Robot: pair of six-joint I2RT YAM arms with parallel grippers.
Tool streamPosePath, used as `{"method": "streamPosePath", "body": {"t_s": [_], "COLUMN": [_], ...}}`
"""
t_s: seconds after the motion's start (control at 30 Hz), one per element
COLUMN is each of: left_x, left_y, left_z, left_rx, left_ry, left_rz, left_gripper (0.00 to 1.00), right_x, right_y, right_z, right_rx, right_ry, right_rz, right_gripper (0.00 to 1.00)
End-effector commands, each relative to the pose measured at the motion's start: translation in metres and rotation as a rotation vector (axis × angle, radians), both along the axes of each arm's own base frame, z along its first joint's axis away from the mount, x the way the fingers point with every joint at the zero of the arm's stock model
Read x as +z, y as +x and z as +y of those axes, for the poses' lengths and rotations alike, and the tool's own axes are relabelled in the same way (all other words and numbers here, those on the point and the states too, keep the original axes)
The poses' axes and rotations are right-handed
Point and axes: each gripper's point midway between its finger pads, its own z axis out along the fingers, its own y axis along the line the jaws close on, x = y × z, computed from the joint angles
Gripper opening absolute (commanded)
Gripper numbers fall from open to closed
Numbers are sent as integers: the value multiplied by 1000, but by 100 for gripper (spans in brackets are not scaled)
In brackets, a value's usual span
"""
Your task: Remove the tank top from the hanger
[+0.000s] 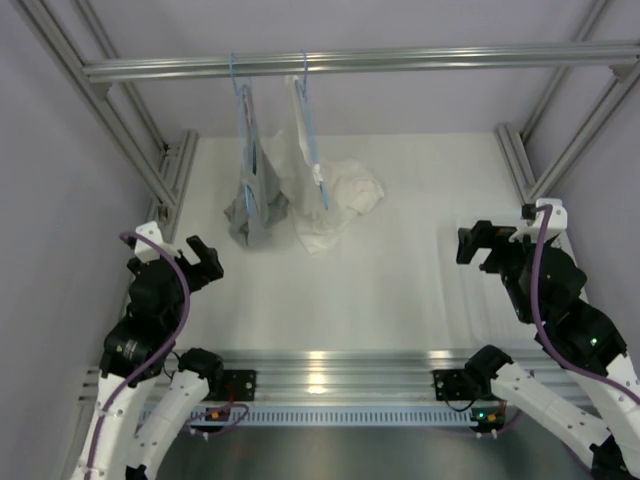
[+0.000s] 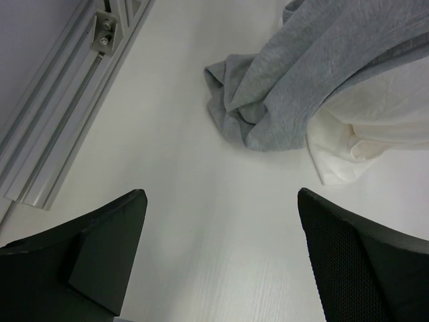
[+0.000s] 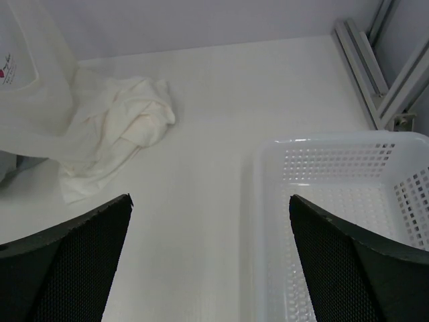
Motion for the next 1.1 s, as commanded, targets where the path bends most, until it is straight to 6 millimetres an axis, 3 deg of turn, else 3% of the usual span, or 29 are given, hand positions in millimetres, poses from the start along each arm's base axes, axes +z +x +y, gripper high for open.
{"method": "streamPosePath", "body": {"t_s": [0.0, 0.2, 0.27, 0.3, 0.4, 0.43, 0.5, 0.53, 0.63, 0.8, 0.83, 0.9, 0.93, 1.07], "left_x": [9, 18, 28, 56, 90, 114, 134, 155, 192, 208, 199, 206, 197, 190], "left_y": [2, -1, 2, -1, 13, 24, 34, 47, 70, 116, 135, 148, 162, 180], "left_z": [3, 4, -13, -18, -42, -51, -71, -77, -72, -86, -89, -88, -93, -103], "left_rx": [33, 16, -74, -101, -209, -244, -355, -372, -324, -345, -333, -324, -332, -357], "left_ry": [-30, -9, -26, -57, -81, -78, -65, -58, -20, 27, 42, 72, 85, 97], "left_rz": [-46, -65, -53, -98, -91, -95, -97, -111, -156, -145, -110, -121, -92, -75], "left_gripper": [99, 99, 99, 99, 99, 99, 99, 99, 99, 97, 95, 93, 91, 78], "right_x": [13, 11, 11, 12, 11, 10, 8, 5, 0, -8, -10, -12, -13, -14], "right_y": [0, 3, 3, 4, 5, 6, 7, 9, 11, 13, 14, 13, 12, 6], "right_z": [4, 25, 37, 38, 39, 39, 39, 42, 50, 56, 57, 60, 65, 72], "right_rx": [17, 114, 176, 183, 181, 177, 175, 180, 207, 221, 224, 238, 261, 310], "right_ry": [32, 39, 39, 38, 31, 29, 24, 17, 19, 23, 25, 33, 39, 56], "right_rz": [-43, -40, -41, -39, -32, -33, -23, -13, 10, 35, 42, 47, 52, 49], "right_gripper": [99, 99, 99, 99, 99, 99, 99, 99, 99, 99, 99, 100, 99, 99]}}
